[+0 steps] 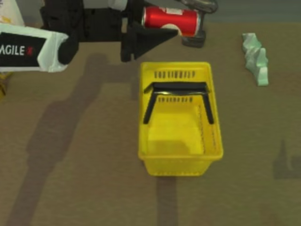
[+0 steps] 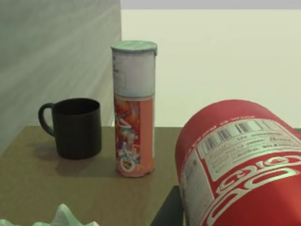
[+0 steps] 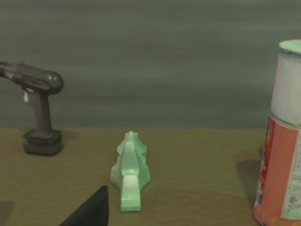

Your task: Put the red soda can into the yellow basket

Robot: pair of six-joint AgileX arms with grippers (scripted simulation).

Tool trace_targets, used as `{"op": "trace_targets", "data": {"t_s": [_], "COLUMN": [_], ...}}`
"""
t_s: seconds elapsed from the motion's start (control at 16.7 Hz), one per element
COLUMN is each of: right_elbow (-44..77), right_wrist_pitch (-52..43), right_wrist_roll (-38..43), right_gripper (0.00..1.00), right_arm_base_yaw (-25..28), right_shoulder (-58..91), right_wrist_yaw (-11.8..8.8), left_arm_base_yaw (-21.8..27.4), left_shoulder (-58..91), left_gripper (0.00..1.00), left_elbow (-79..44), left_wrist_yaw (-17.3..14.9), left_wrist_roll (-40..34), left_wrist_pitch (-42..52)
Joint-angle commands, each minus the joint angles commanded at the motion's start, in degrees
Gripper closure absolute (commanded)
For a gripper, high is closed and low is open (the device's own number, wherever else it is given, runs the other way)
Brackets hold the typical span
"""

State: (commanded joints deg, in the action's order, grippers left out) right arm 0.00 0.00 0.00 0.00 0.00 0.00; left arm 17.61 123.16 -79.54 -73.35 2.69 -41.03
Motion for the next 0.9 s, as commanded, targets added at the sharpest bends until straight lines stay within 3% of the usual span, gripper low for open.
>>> {"op": "trace_targets", "data": {"t_s": [0.48, 0.78, 0.9], "right_elbow": [0.0, 0.0, 0.0], "right_wrist_pitch": [0.0, 0.0, 0.0], "right_wrist_roll": [0.0, 0.0, 0.0], "right_gripper": [0.0, 0.0, 0.0], "right_arm_base_yaw": [0.0, 0.0, 0.0], "right_shoulder": [0.0, 0.0, 0.0], "right_wrist_yaw": [0.0, 0.0, 0.0], "left_arm_base_yaw": [-1.0, -1.1, -1.1], "left_shoulder": [12.0, 13.4, 13.4], "left_gripper": [1.0, 1.0, 0.85], "left_elbow": [3.4, 3.9, 3.9], "left_wrist_yaw": [-0.2, -0.2, -0.2], "left_wrist_roll": [-0.4, -0.4, -0.4], "left_wrist_pitch": [-16.1, -17.8, -17.8]}}
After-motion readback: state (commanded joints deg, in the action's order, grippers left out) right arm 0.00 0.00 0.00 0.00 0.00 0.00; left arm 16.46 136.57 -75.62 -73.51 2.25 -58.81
